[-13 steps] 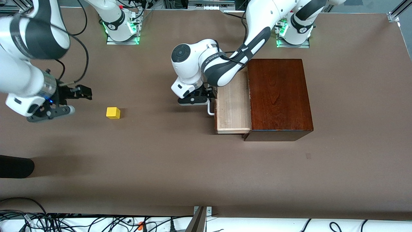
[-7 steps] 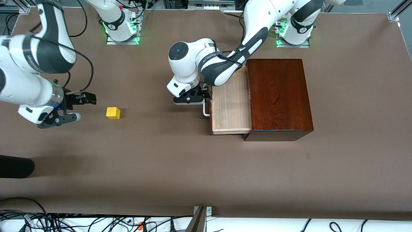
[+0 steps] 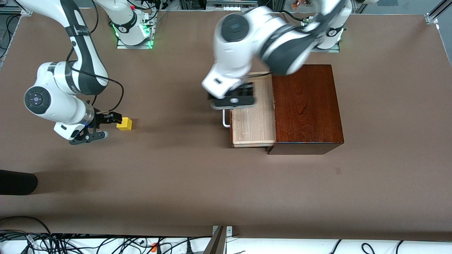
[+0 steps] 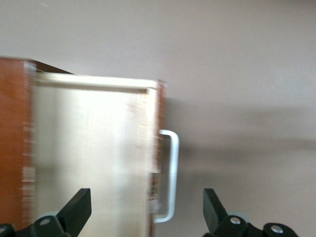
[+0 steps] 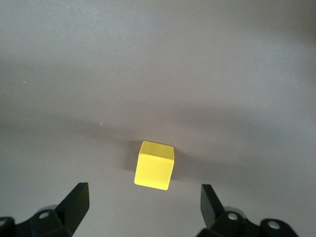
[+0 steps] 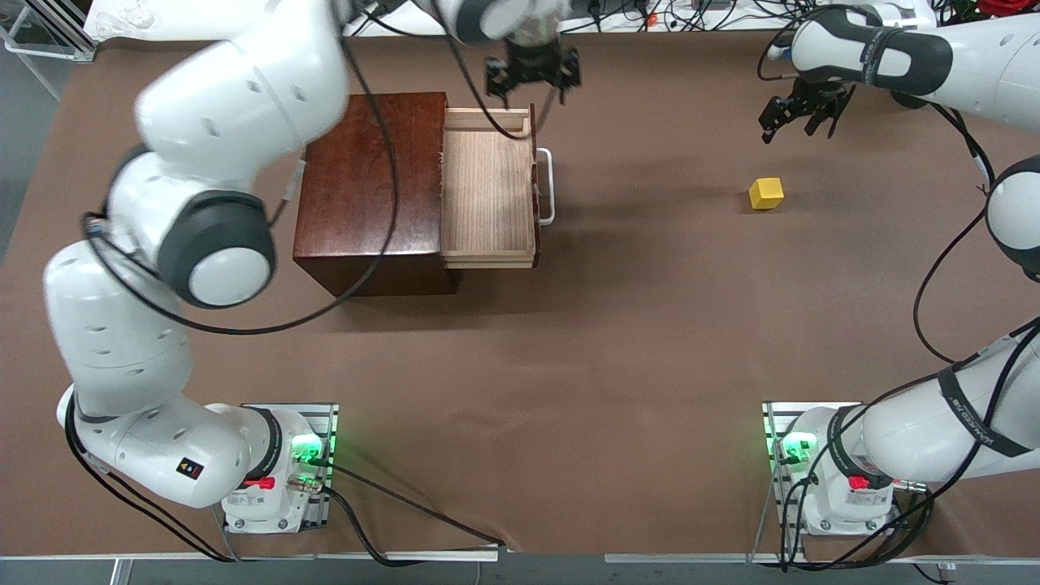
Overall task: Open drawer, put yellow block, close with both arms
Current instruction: 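Grasp the yellow cube with the right gripper while the left gripper withdraws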
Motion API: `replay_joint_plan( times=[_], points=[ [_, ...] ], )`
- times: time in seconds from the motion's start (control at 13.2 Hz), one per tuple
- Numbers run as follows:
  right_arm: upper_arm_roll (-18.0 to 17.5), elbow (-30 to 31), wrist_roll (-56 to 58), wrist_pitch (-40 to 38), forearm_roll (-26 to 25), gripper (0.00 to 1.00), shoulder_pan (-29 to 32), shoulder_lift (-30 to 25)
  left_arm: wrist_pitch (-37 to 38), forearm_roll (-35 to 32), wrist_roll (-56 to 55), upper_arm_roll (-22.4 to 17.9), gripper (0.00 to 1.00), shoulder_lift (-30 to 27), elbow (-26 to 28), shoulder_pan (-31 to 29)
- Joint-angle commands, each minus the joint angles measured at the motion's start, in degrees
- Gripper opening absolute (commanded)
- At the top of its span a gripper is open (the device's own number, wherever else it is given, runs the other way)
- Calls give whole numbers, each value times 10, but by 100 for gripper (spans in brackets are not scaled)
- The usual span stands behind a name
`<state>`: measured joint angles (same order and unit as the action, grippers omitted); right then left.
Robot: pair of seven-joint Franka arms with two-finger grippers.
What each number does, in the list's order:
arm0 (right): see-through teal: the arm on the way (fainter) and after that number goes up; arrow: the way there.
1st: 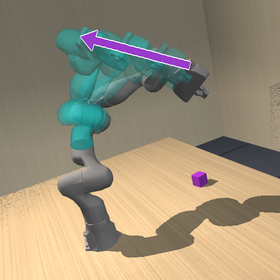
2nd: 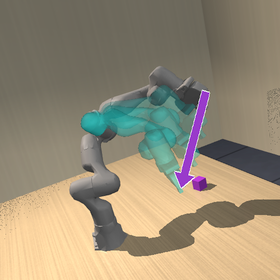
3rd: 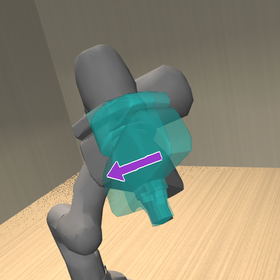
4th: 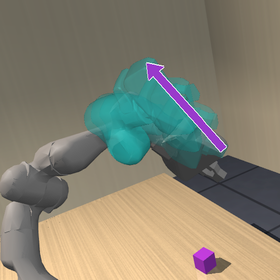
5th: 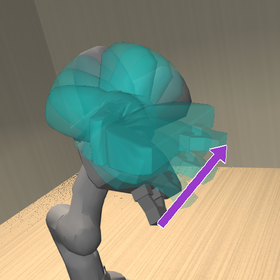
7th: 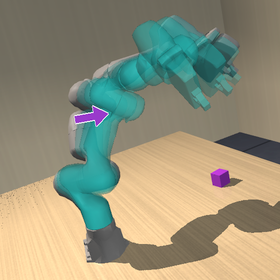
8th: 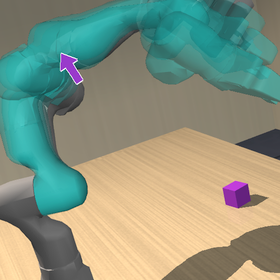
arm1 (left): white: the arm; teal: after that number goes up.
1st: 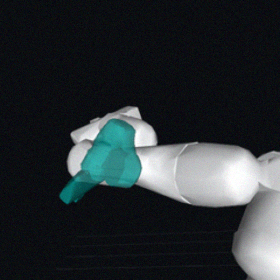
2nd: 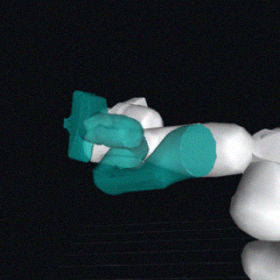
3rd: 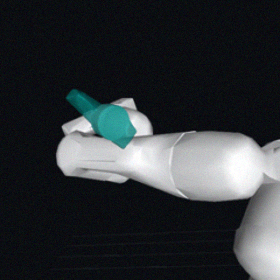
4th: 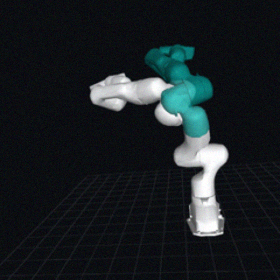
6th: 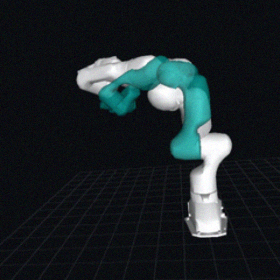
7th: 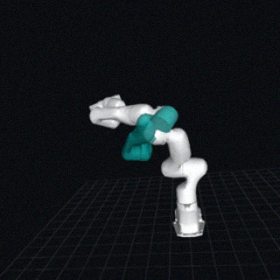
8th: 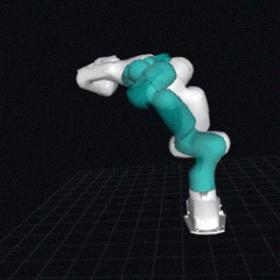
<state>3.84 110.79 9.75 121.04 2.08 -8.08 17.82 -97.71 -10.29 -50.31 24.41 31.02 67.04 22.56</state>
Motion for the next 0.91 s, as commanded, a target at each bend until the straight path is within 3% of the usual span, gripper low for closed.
replay_joint_plan(
  times=[0.0, 0.3, 0.53, 0.68, 0.83],
  points=[
    [-3, 28, 6, 51, 13, 100, 6, 13, 24, 61, 98, 7, 100, -102, 105, -107],
    [-3, 71, 6, 129, 13, 100, 6, 47, 82, 84, 245, 7, 100, -145, 120, -239],
    [-3, 104, 6, 170, 13, 97, 6, 54, 82, 91, 281, 7, 100, -158, 129, -299],
    [-3, 122, 6, 196, 13, 79, 7, 57, 83, 92, 311, 7, 100, -165, 129, -331],
    [-3, 124, 10, 199, 13, 40, 7, 55, 89, 104, 374, -8, 100, -182, 141, -346]
  ],
)
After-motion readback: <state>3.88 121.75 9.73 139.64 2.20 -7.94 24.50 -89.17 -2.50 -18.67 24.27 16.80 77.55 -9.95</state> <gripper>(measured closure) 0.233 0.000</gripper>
